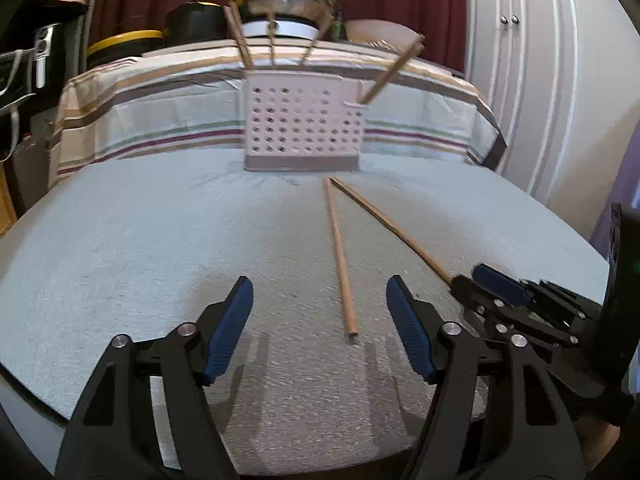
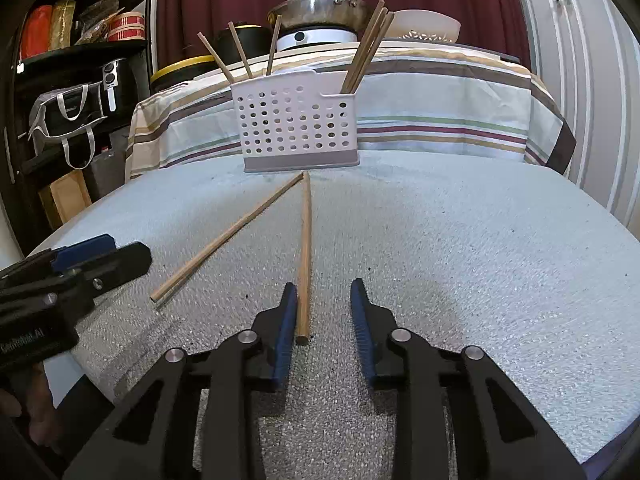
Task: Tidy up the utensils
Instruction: 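Move both open tools down to the last two chopsticks on the table, then close the left tool on a chopstick while the right tool grasps the other chopstick, then lift both held chopsticks and lower them into the pink holder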
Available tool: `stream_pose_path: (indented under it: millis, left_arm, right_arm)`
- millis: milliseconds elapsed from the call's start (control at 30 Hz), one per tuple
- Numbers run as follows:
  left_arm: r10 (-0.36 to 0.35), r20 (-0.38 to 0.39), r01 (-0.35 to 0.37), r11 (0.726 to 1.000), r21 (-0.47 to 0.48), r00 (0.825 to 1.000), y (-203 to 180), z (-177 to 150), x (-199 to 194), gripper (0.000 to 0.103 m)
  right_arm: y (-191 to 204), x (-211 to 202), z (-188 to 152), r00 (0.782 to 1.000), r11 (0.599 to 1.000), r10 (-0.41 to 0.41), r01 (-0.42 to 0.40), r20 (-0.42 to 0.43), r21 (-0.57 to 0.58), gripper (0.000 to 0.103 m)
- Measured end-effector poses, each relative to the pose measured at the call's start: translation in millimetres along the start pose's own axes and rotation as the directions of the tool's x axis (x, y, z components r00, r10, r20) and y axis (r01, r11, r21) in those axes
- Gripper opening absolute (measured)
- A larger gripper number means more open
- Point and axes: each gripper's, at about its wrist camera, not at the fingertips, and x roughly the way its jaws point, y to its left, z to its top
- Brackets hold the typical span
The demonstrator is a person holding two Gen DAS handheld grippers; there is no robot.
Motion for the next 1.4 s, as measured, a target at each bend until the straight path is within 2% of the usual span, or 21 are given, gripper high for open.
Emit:
stream_pose_path:
  millis: [233,500,633,700,967,1400]
  left_arm:
    - [-0.01,-0.051,0.011,0.999,0.033,0.999,-12.0,-6.7,16.5,0.047]
    - [0.013,-0.053,-0.011,0.999,0.046,0.998,-10.9,-5.9,24.6,0.018]
    - [0.011,-0.046,-0.009,0.999,0.05,0.999,-9.7,-6.4,25.2,0.007]
    - [0.009,-0.045,-0.007,0.999,0.051,0.999,-8.8,-6.2,25.5,0.007]
    - [0.014,-0.004,-0.014,0.998,0.053,1.0,-3.6,-1.3,15.1,0.006]
    - [0.055,0.121,-0.062,0.996,0.061,0.991,5.8,26.7,-21.5,0.006]
  right_arm:
    - [-1.8,0.0,0.0,1.0,1.0,0.007,-0.007,0.002,0.003,0.025]
    - [1.0,0.5,-0.2,1.0,1.0,0.011,-0.011,0.009,-0.013,0.025]
    - [1.5,0.5,-0.9,0.999,0.999,0.032,-0.032,0.007,-0.013,0.011]
    - [3.7,0.3,-0.5,0.999,0.999,0.039,-0.039,0.006,-0.02,0.007]
    - [1.1,-5.2,3.8,0.999,0.999,0.041,-0.041,0.023,-0.007,0.007]
    - [4.5,-35.2,36.3,0.991,0.998,0.039,-0.033,0.127,-0.052,0.007]
